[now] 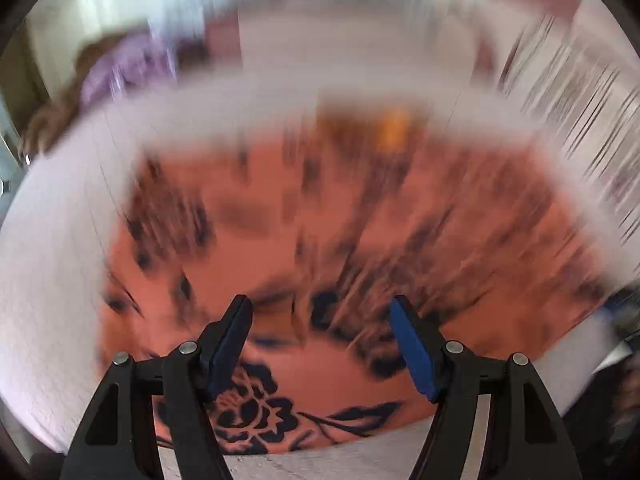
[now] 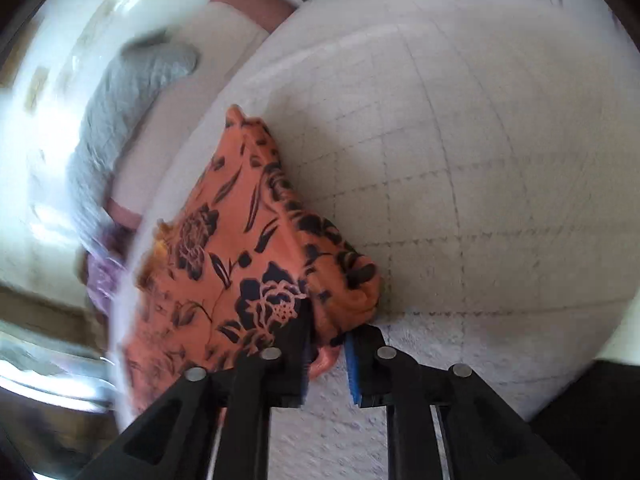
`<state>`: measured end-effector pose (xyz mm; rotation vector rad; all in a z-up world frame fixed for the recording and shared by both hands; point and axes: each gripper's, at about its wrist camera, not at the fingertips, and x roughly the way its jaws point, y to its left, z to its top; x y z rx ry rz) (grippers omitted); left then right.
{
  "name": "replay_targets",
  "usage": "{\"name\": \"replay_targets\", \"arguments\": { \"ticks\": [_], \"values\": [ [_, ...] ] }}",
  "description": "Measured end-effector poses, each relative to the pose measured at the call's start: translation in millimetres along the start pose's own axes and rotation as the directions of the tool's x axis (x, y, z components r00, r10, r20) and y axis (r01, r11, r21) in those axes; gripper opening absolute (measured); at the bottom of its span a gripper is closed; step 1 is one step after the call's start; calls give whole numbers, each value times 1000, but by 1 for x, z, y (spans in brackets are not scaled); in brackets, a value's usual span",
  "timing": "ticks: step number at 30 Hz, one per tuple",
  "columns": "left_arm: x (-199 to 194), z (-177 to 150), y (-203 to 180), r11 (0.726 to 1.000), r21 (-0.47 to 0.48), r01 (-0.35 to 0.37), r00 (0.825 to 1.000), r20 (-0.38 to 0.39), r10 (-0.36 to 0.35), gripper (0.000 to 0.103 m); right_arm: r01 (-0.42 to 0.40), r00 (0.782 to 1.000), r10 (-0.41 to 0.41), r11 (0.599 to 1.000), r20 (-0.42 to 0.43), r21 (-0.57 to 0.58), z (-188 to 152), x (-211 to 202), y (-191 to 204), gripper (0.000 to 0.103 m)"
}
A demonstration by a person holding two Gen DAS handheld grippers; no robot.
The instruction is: Fold small clothes
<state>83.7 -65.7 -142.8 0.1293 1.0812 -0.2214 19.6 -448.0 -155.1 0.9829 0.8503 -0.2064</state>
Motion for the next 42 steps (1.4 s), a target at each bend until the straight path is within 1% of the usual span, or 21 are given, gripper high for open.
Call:
{"name": "replay_targets", "arguments": {
  "ticks": [1, 2, 5, 6, 9, 11, 14, 17, 19, 20, 23, 25, 27, 29, 31, 33, 35, 39, 40, 41, 42],
  "values": [
    [-4, -3, -1, 1000, 11, -6, 997, 72, 5, 75, -25, 1000, 25, 999, -6, 31, 2, -5, -5, 28],
    [-7, -4, -4, 1000, 26, -14, 996, 86, 12, 75, -16, 1000, 16, 999, -2, 37, 6, -14, -6, 36],
    [-6, -4, -3, 999, 32, -4, 997, 78, 2, 76, -22, 998, 23, 1000, 64, -12, 23, -45, 0, 74],
    [-5, -4, -3, 1000, 30, 1, 997, 80, -3, 77, -34, 996, 37, 999, 81, -35, 32, -51, 4, 76],
    [-6, -5, -2, 999, 33, 6, 996, 86, -8, 77, -111, 992, 117, 983, 36, -145, 70, -42, 31, 76],
    [-5, -4, -1, 999, 35, 7, 996, 85, -10, 77, -162, 986, 152, 961, -62, -222, 98, -14, 55, 76],
    [-4, -8, -1, 999, 30, 15, 996, 87, -17, 78, -135, 984, 90, 942, -157, -309, 130, 38, 81, 76],
    [-4, -8, 0, 999, 29, 19, 996, 92, -22, 78, -98, 974, 26, 946, -226, -310, 151, 86, 92, 74],
    [-4, -8, 0, 999, 32, 22, 995, 97, -25, 78, -64, 963, -33, 937, -268, -343, 155, 112, 97, 39],
    [-4, -8, 1, 999, 34, 24, 995, 98, -27, 79, -7, 961, -99, 925, -257, -380, 155, 120, 100, 20],
    [-3, -7, 2, 999, 39, 29, 994, 105, -33, 80, 61, 980, -125, 929, -156, -365, 158, 112, 105, 19],
    [-4, -6, 2, 999, 46, 29, 994, 102, -33, 81, 105, 985, -146, 929, -91, -354, 157, 103, 104, 33],
    [-9, -3, 5, 998, 44, 43, 994, 96, -47, 81, 134, 984, -165, 935, -69, -328, 153, 89, 100, 59],
    [-20, -2, 14, 999, 4, 49, 992, 112, -49, 80, 139, 990, -137, 937, 29, -321, 141, 56, 104, 59],
    [-44, -4, 30, 996, -57, 66, 982, 182, -55, 80, 86, 996, -73, 937, 51, -339, 124, 30, 110, 61],
    [-68, -14, 51, 989, -121, 84, 966, 254, -51, 80, -30, 999, 37, 930, 10, -366, 90, 4, 119, 74],
    [-78, -28, 76, 977, -197, 78, 962, 274, -21, 80, -140, 990, 125, 904, -63, -403, 50, -10, 124, 76],
    [-49, -56, 132, 920, -386, 72, 990, 142, -18, 79, -211, 975, 155, 878, -162, -429, -6, 0, 118, 78],
    [-38, -60, 139, 911, -404, 85, 994, 103, -48, 56, -212, 973, 147, 877, -180, -432, -15, 8, 114, 78],
    [-26, -65, 145, 907, -414, 74, 997, 46, -61, 42, -207, 971, 130, 881, -203, -425, -22, 20, 108, 78],
    [-29, -67, 148, 906, -412, 95, 995, 76, -69, 39, -191, 971, 110, 890, -212, -415, -26, 29, 104, 78]
  ]
}}
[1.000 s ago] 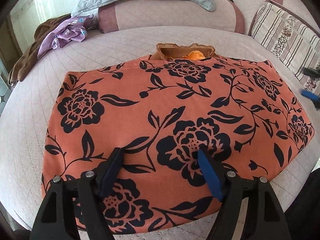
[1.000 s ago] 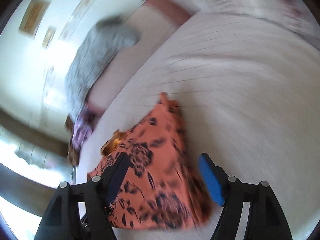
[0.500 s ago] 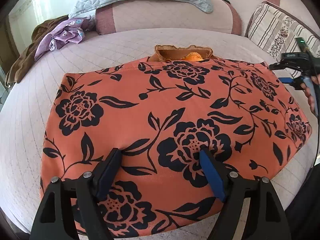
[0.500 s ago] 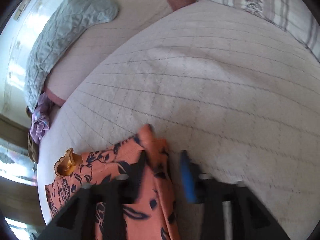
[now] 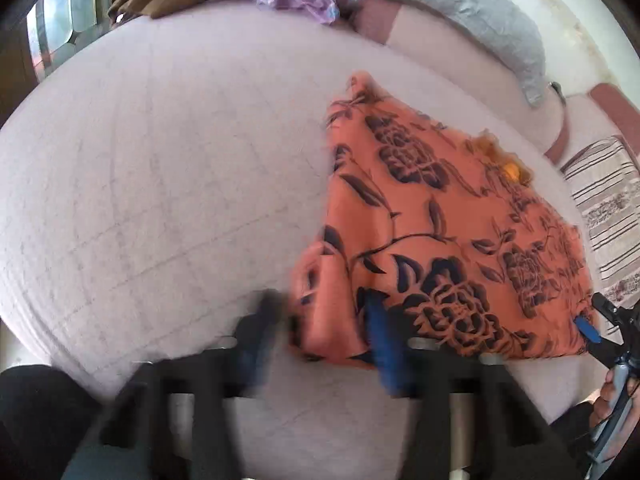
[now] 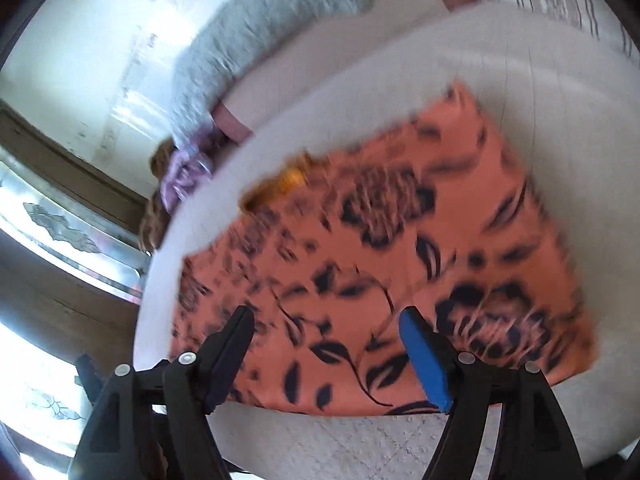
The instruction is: Fold small clothes
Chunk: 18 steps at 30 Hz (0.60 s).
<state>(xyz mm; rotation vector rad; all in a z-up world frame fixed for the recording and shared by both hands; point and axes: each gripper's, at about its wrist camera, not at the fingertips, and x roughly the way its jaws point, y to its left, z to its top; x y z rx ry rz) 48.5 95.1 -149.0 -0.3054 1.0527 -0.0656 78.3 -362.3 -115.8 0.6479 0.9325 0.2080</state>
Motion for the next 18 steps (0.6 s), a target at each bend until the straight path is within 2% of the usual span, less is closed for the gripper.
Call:
{"name": "replay_targets", "arguments": {
  "ticks": [1, 2, 4, 7, 10, 12, 14, 16, 18],
  "values": [
    [-3, 1, 0, 1000, -3, 25, 1000, -7, -25, 24, 26, 999, -25, 999, -24, 30, -2, 8, -12, 78],
    [-3, 1, 0, 999, -7, 40, 999, -13, -40, 22, 24, 999, -23, 998, -28, 59, -5, 16, -20, 78],
    [-1, 0, -3, 1000, 5, 29, 1000, -12, -28, 22, 2, 1000, -2, 997, -1, 79, -6, 13, -24, 78],
    [-2, -1, -5, 999, -1, 32, 999, -20, -32, 24, -15, 1000, 16, 994, -8, 107, -2, 12, -31, 78],
    [-20, 0, -5, 999, -9, 48, 999, -8, -48, 25, -25, 1000, 26, 995, -15, 97, -3, 15, -38, 78],
    [-33, 7, -4, 999, 7, 53, 998, 22, -54, 30, -27, 999, 29, 996, -16, 89, -3, 13, -37, 78],
    [-40, 25, -11, 998, 40, 54, 996, 66, -56, 55, -27, 1000, 28, 996, -14, 86, -1, 12, -26, 78],
    [-32, 51, -21, 996, 78, 43, 994, 97, -51, 61, -31, 999, 32, 996, -9, 88, -3, 10, -28, 78],
    [-13, 77, -30, 993, 109, 53, 996, 70, -60, 62, -38, 999, 38, 996, -4, 86, -3, 10, -27, 78]
  ]
}}
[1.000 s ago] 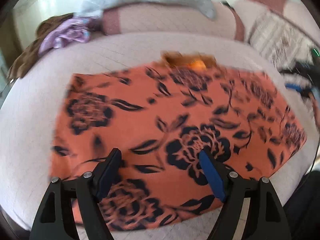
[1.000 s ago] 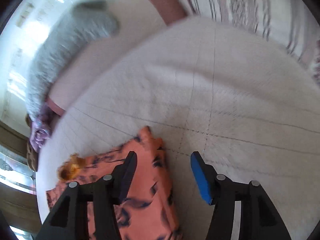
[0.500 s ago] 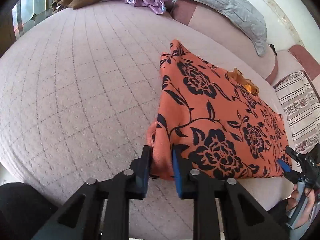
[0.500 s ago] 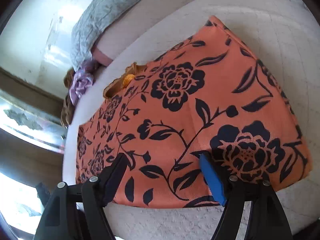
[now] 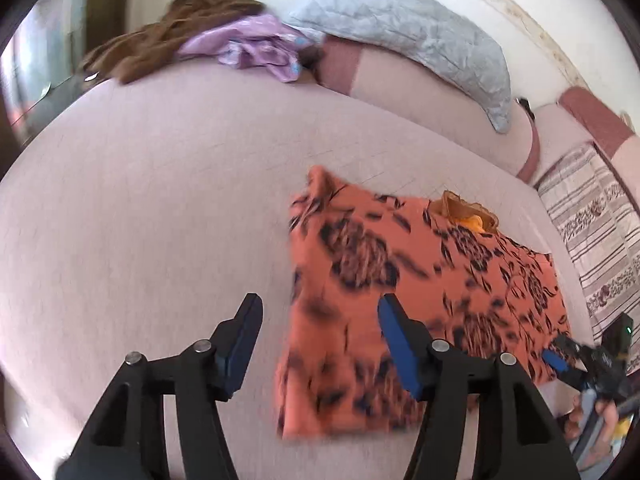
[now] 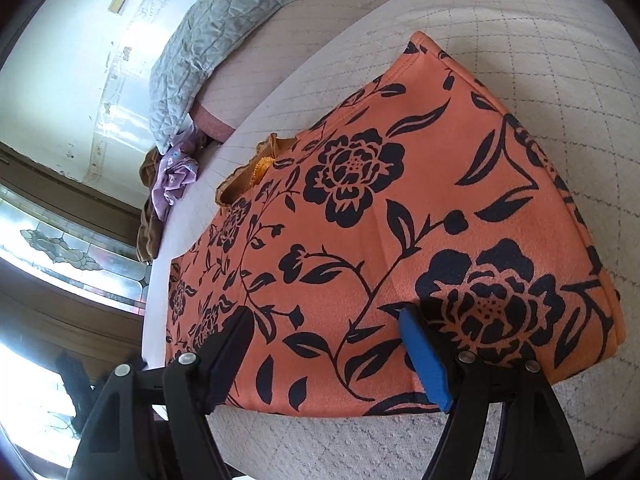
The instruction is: Fold small clothes
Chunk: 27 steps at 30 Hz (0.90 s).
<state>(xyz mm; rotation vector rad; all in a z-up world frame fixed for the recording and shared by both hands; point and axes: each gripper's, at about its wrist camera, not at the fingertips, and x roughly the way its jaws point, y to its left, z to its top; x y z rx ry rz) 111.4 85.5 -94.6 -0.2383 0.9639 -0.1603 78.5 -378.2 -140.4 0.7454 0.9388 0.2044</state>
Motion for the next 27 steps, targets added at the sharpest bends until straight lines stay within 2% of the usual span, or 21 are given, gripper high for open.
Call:
{"name": "replay_targets", "arguments": {
  "ticks": [2, 4, 5, 6, 7, 9, 10, 13, 16, 21, 24, 25, 26, 27],
  "values": [
    [30, 26, -1, 1000, -1, 24, 999, -35, -24, 62, -10, 1000, 10, 1000, 4, -4, -2, -2, -1, 78],
    [63, 47, 2, 999, -29, 19, 997, -77, -21, 61, -18, 1000, 18, 1000, 4, -9, -2, -2, -2, 78],
    [80, 55, 7, 999, -52, 0, 995, -104, -6, 57, -23, 1000, 23, 1000, 3, -10, -2, -3, -2, 78],
    [92, 60, 12, 997, -67, -25, 991, -129, 16, 26, -26, 1000, 26, 1000, 1, -9, -2, -3, -3, 78],
    [107, 63, 21, 993, -99, -57, 986, -162, 40, 7, -29, 1000, 29, 1000, 0, -8, -2, -3, -3, 78],
    [114, 65, 39, 977, -212, -4, 988, -152, -29, 6, -32, 999, 32, 999, -5, -7, -1, -2, -4, 78],
    [113, 66, 41, 976, -219, 0, 990, -140, -31, 7, -33, 999, 33, 999, -9, -6, -1, -2, -4, 78],
    [107, 65, 38, 985, -169, -44, 993, -114, 24, 12, -40, 999, 40, 999, -14, -6, -1, -2, -5, 78],
    [91, 61, 41, 985, -154, -82, 993, -91, 68, 13, -32, 999, 32, 999, -22, -9, 0, -1, -3, 78],
    [58, 50, 39, 989, -103, -106, 994, -28, 104, 15, -5, 998, 6, 1000, -64, 25, 13, -8, 5, 78],
    [36, 40, 29, 993, -72, -92, 996, 15, 93, 34, -45, 999, 45, 999, 3, 3, 40, -26, 17, 78],
    [29, 36, 22, 995, -57, -76, 996, 31, 78, 45, -46, 999, 46, 999, 16, -6, 52, -30, 20, 78],
    [25, 33, 16, 996, -45, -71, 997, 40, 72, 53, -51, 998, 51, 999, 27, -9, 66, -31, 21, 78],
    [22, 29, 9, 997, -28, -67, 996, 49, 68, 55, -57, 998, 57, 998, 35, 0, 81, -30, 18, 78]
  ]
}}
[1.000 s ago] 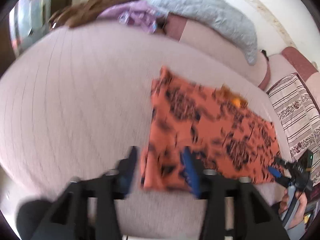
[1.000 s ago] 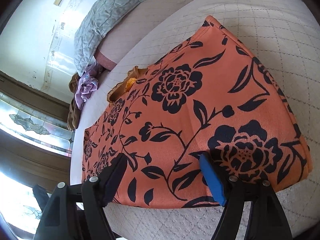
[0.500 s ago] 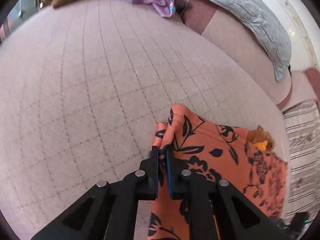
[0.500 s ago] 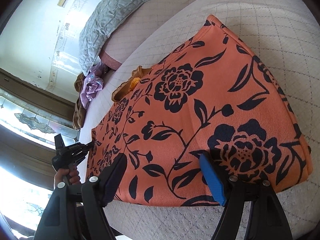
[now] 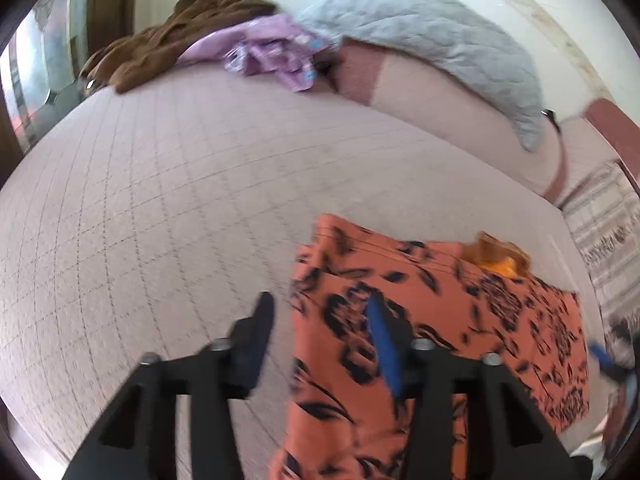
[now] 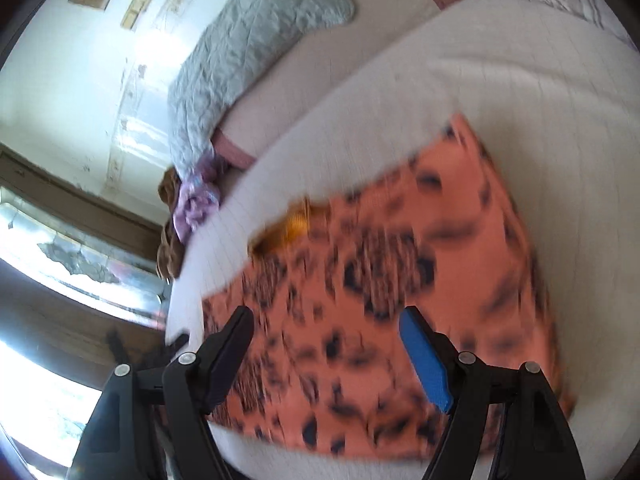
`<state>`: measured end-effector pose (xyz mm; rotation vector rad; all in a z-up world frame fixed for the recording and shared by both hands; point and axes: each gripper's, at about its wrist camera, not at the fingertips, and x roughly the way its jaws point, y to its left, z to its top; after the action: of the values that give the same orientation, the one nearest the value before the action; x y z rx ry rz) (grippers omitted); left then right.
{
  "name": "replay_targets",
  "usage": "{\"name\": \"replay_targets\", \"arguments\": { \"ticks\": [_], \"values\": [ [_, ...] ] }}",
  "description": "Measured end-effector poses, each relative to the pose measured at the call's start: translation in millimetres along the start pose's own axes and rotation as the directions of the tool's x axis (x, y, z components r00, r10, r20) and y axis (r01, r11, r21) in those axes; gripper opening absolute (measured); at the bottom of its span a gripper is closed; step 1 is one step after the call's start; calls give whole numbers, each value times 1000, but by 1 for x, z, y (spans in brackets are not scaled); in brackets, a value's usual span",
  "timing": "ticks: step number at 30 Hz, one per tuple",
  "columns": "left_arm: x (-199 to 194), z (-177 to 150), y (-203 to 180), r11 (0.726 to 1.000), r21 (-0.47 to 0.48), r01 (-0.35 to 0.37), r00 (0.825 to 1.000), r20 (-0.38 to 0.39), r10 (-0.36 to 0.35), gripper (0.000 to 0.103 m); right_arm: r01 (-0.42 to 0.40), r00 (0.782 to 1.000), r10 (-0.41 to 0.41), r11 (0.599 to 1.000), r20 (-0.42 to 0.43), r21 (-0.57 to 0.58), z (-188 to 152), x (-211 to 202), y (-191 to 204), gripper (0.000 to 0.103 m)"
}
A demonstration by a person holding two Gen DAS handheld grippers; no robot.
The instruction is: Fold small clothes
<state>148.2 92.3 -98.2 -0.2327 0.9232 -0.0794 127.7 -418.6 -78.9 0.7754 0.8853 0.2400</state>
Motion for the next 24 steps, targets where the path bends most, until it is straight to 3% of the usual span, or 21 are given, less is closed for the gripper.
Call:
{"name": "replay_targets", "arguments": {
  "ticks": [4, 6, 7, 8, 9, 11, 15, 19, 21, 22, 24],
  "values": [
    [-5, -21, -26, 995, 93, 28, 1000, 7, -29, 65, -30, 999, 32, 989, -12, 144, 55, 24, -37, 78],
    [11, -33, -31, 993, 121, 5, 999, -38, -1, 65, 5, 1000, -4, 977, -7, 213, 76, 41, -63, 78],
    [24, -38, -30, 991, 133, -22, 996, -82, 33, 64, 33, 999, -35, 970, 3, 239, 83, 46, -74, 78],
    [35, -42, -29, 989, 138, -50, 993, -103, 64, 65, -1, 999, -8, 959, 32, 283, 89, 48, -86, 78],
    [35, -44, -26, 986, 149, -78, 993, -74, 90, 66, -28, 999, 15, 951, 45, 309, 92, 48, -91, 78],
    [28, -43, -21, 990, 124, -61, 994, -78, 71, 67, -41, 997, 14, 941, 81, 337, 90, 38, -88, 78],
    [-2, -46, -9, 996, 78, -38, 998, -50, 42, 66, -24, 997, 8, 981, 81, 191, 58, 7, -46, 79],
    [-38, -65, -5, 996, 90, -25, 1000, 9, 24, 69, -48, 999, 47, 995, 17, 86, -13, -19, -15, 81],
    [-33, -77, -6, 994, 99, -50, 998, -25, 53, 70, -62, 998, 63, 997, -20, 51, -50, -23, -10, 81],
    [-19, -85, -4, 990, 107, -94, 991, -82, 103, 70, -45, 999, 46, 998, -18, 47, -61, -24, -14, 81],
    [-9, -93, 3, 991, 90, -100, 986, -128, 111, 71, 40, 999, -41, 994, 5, 99, -76, -24, -38, 81]
  ]
}}
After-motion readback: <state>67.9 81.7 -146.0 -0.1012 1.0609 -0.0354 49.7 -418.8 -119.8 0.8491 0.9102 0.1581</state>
